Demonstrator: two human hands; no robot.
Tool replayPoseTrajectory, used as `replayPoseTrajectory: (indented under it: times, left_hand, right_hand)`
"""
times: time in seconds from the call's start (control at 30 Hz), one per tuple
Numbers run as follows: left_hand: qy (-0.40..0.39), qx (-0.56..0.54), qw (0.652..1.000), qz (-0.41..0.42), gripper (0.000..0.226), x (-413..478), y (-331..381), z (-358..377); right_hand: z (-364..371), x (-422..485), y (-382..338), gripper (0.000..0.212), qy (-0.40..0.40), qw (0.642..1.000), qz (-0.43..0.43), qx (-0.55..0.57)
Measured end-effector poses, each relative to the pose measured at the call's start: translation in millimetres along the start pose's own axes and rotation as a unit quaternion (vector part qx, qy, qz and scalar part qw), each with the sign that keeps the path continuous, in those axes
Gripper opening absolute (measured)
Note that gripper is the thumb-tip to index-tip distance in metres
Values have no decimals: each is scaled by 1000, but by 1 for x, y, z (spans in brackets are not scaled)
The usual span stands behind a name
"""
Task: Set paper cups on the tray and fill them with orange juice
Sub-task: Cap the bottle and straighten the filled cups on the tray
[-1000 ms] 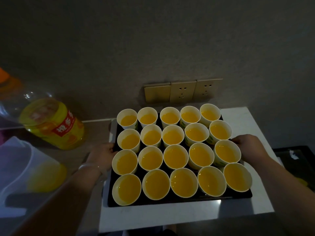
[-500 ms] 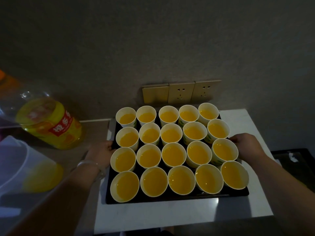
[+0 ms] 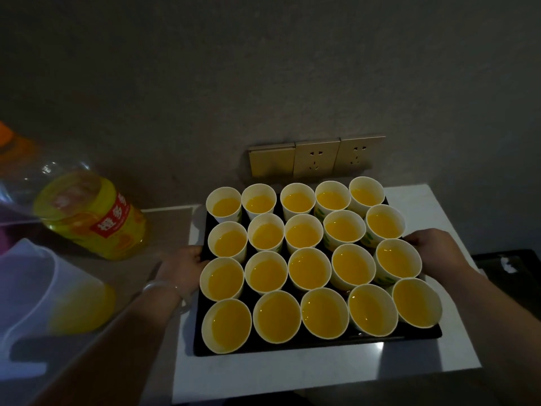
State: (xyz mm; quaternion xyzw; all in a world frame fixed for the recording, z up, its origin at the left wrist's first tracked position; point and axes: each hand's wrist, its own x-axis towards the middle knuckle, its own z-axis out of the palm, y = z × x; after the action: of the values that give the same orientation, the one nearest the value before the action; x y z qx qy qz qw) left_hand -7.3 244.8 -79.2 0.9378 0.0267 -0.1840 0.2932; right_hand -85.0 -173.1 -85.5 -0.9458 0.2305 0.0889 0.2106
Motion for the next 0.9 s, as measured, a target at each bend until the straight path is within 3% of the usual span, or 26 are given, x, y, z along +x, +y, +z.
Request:
replayPoseTrajectory:
  times: [0.3, 0.9]
  left_hand:
    - [-3, 25, 999, 34, 14, 2, 2, 4]
    - [9, -8, 1000, -2, 18, -1, 2, 13]
  right_hand:
    - [-6, -19, 1, 18, -6, 999, 25, 32]
    - [-11, 1, 7, 23, -24, 1000, 0, -3]
